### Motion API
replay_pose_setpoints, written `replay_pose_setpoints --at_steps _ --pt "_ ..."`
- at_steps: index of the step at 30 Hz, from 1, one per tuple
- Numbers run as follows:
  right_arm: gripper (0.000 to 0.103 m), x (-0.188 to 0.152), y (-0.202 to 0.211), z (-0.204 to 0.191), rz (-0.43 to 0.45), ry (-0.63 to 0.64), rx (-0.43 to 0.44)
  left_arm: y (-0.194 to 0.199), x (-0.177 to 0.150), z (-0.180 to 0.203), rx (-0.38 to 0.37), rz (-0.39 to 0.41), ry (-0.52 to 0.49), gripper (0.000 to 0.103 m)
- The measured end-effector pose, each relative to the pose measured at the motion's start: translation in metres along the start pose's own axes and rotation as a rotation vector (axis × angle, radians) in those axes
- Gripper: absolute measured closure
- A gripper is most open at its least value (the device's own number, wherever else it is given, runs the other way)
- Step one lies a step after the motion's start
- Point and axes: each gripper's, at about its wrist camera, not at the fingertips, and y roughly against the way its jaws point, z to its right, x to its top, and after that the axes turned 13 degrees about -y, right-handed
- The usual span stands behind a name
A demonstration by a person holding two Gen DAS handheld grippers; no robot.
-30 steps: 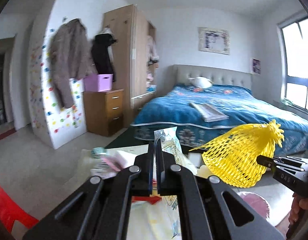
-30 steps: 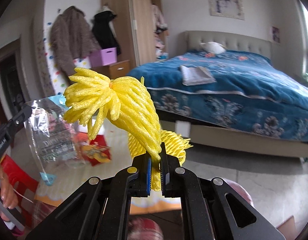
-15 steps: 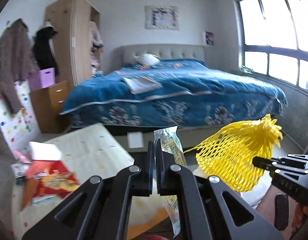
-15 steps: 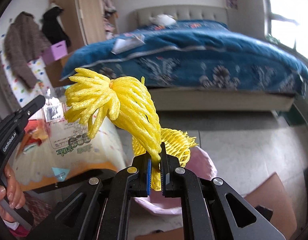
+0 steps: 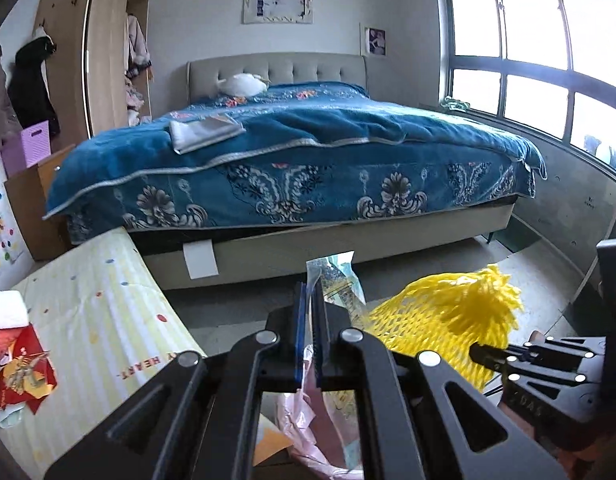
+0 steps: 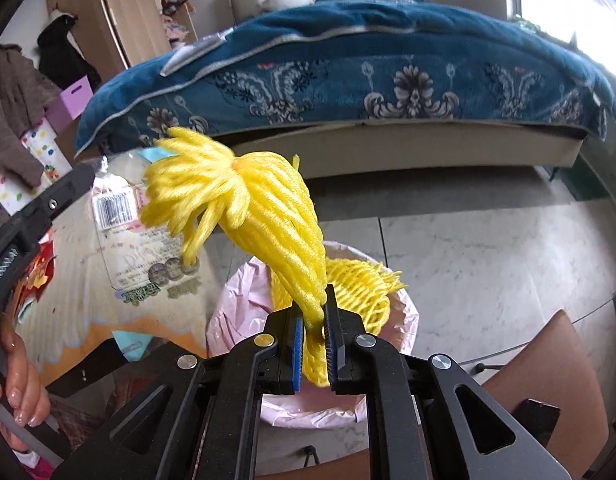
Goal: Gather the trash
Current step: 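Carry the yellow nets with the right tool over the pink-lined bin, then open the right tool to drop the yellow nets into the bin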
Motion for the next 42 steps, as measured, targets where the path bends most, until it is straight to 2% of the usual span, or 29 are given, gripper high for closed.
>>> replay_pose_setpoints --at_steps 2,3,4,11,15,19,26,29,32,38,42 --pt "0.068 -0.001 -0.003 0.001 -0.004 -0.006 -0.001 -0.006 0.001 -0.002 0.002 -0.013 0.01 0.079" --pt "0.066 -0.001 -0.003 0.0 -0.004 -0.006 -0.002 -0.009 0.002 -0.002 0.006 -0.013 0.013 0.065" --pt "0.066 -0.002 -0.003 0.0 -0.004 -0.005 -0.002 -0.008 0.002 -0.003 0.01 -0.009 0.014 0.058" --pt "0.066 -0.004 0.013 -0.007 0.024 -0.01 0.011 0.0 0.0 -0.014 0.006 -0.011 0.03 0.057" --pt "0.066 -0.006 0.024 -0.021 0.041 0.008 0.043 0.019 -0.009 -0.023 0.039 -0.018 0.032 0.051" --pt "0.066 -0.011 0.031 -0.046 0.051 0.053 0.082 0.041 -0.024 -0.038 0.072 -0.03 0.049 0.05" --pt "0.066 -0.025 0.04 -0.109 0.058 0.166 0.155 0.089 -0.054 -0.081 0.168 -0.055 0.095 0.044" --pt "0.062 -0.035 0.047 -0.148 0.057 0.247 0.204 0.111 -0.069 -0.102 0.211 -0.068 0.125 0.043" --pt "0.054 -0.043 0.053 -0.177 0.057 0.304 0.238 0.132 -0.084 -0.124 0.267 -0.088 0.152 0.043" --pt "0.053 -0.059 0.058 -0.246 0.042 0.45 0.297 0.172 -0.116 -0.177 0.386 -0.138 0.228 0.042" --pt "0.053 -0.069 0.056 -0.293 0.027 0.535 0.341 0.197 -0.135 -0.209 0.472 -0.163 0.267 0.036"
